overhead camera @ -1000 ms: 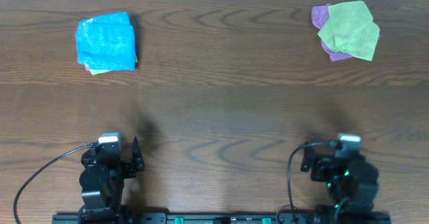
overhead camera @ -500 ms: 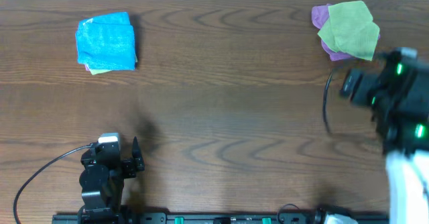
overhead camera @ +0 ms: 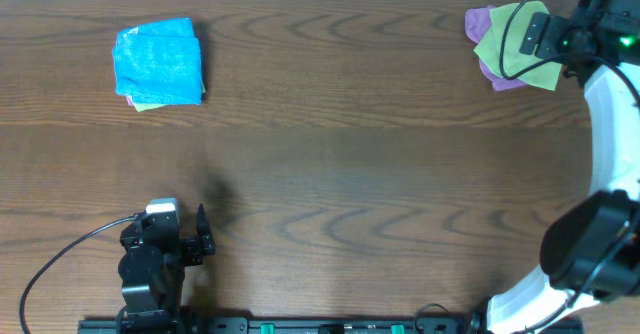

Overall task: Fold the cloth
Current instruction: 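Reach the right gripper to the green cloth on the purple cloth and grasp it, then lift the green cloth with the right gripper and carry it to table center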

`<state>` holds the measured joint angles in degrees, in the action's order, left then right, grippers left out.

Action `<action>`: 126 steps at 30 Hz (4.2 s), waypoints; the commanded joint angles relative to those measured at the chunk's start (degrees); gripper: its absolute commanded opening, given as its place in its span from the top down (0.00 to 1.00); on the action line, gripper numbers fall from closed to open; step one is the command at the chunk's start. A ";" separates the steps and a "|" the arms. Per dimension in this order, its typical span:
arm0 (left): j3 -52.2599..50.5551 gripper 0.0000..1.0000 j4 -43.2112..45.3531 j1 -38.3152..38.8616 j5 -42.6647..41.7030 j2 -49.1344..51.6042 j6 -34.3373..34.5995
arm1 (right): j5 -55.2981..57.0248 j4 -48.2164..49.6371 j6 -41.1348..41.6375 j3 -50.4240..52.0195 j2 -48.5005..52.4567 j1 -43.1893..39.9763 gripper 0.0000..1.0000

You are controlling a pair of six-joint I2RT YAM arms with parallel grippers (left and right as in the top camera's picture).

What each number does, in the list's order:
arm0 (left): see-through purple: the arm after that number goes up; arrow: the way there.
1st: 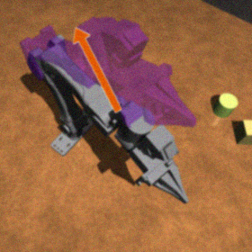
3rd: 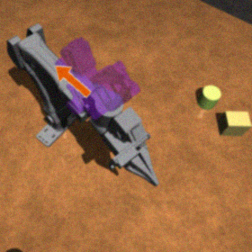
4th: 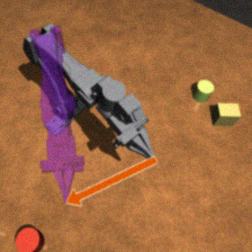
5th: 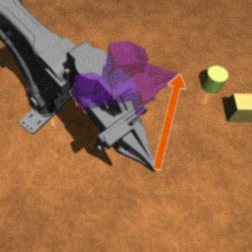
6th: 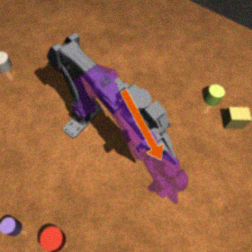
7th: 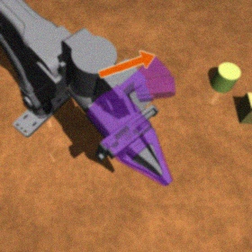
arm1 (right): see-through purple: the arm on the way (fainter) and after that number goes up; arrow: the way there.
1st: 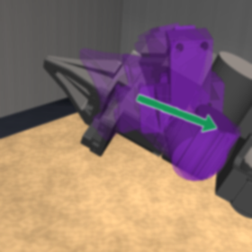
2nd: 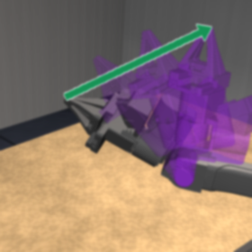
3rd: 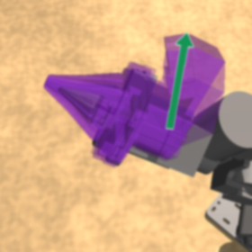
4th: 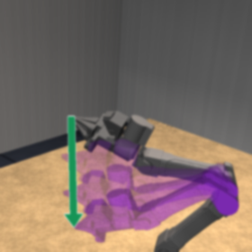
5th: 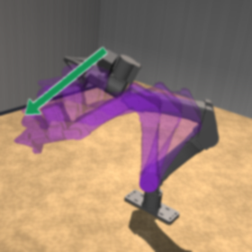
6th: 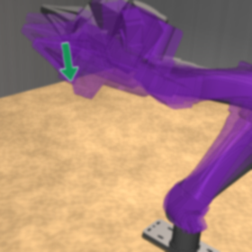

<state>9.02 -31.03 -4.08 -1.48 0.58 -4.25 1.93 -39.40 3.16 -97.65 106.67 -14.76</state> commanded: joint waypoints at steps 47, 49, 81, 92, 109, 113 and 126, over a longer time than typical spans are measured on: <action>-0.72 0.05 0.24 -0.07 0.42 -0.37 0.63 | -7.37 15.80 -1.09 -1.27 19.32 0.02 0.99; -0.72 0.05 0.24 -0.07 0.42 -0.37 0.63 | -7.39 14.01 -1.09 -1.27 16.17 0.52 0.99; -0.72 0.05 0.24 -0.07 0.42 -0.37 0.63 | -22.91 -12.76 -14.91 -0.09 9.81 40.48 0.99; -0.72 0.05 0.24 -0.07 0.42 -0.37 0.63 | -30.05 -19.78 -19.71 -0.17 8.70 52.13 0.01; -0.72 0.05 0.24 -0.07 0.42 -0.37 0.63 | -25.86 -24.61 -25.14 11.76 1.60 47.71 0.01; -0.70 0.05 0.24 -0.07 0.42 -0.37 0.63 | -25.59 -17.51 -25.09 17.16 1.68 48.19 0.01; -0.72 0.05 0.24 -0.07 0.42 -0.37 0.63 | -16.28 -8.79 -21.64 21.59 6.23 48.04 0.01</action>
<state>9.02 -31.00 -4.08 -1.45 0.58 -4.25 -16.49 -48.31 -20.08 -76.88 110.21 33.15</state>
